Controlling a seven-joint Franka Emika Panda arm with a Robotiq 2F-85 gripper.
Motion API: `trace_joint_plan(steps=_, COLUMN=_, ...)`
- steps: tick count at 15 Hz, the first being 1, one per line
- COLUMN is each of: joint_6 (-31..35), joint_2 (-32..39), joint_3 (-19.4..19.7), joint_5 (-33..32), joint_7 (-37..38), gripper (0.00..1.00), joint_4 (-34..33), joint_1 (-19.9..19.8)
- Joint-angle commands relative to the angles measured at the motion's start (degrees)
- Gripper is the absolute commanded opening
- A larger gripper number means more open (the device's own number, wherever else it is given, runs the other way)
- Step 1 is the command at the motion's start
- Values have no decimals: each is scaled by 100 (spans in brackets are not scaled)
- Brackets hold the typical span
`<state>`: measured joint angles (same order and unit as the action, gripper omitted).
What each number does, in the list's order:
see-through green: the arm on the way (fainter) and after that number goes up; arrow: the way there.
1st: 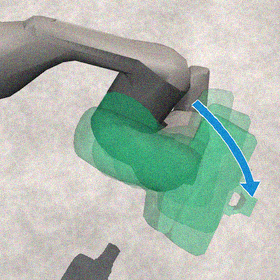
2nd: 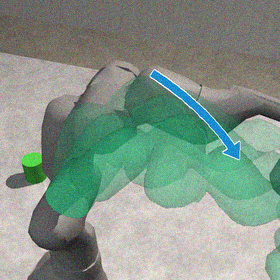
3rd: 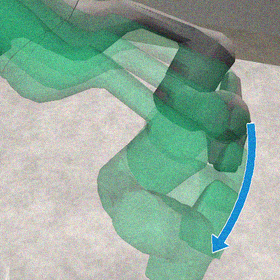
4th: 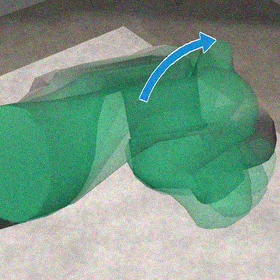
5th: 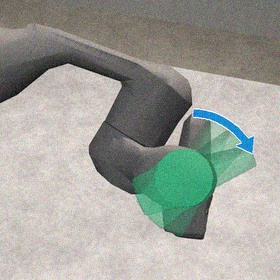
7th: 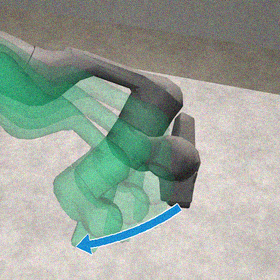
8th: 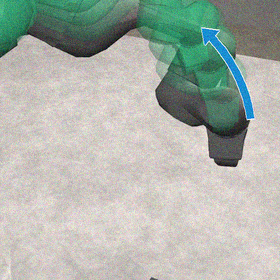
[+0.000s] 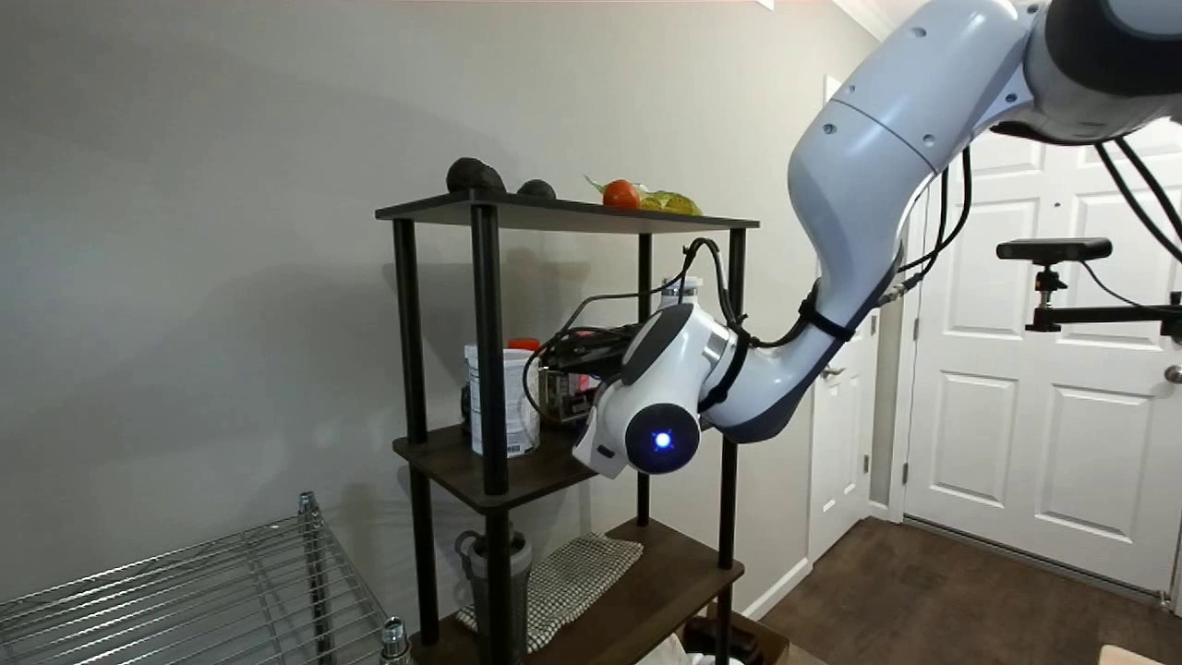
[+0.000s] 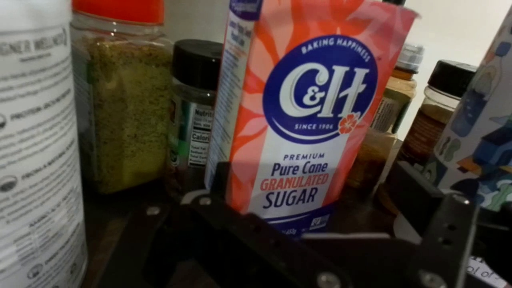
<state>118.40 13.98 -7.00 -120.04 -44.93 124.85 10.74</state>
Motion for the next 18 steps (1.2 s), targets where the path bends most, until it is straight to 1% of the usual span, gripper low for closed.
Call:
trace_joint_plan(steps=1, joint_6=9, joint_2=-109, joint_3=-64, joint_5=85, joint_7=-131, gripper=100, joint_4=74, joint_1=-5)
trace_joint_plan(steps=13, joint_6=72, joint_2=118, joint_3=-14, joint_5=159, joint_7=-268, gripper=100, joint_4=-318, joint_1=-71)
trace_joint_plan(steps=18, joint_6=-16, joint_2=195, joint_3=37, joint_5=205, joint_7=-310, gripper=100, joint_4=-355, joint_1=-63)
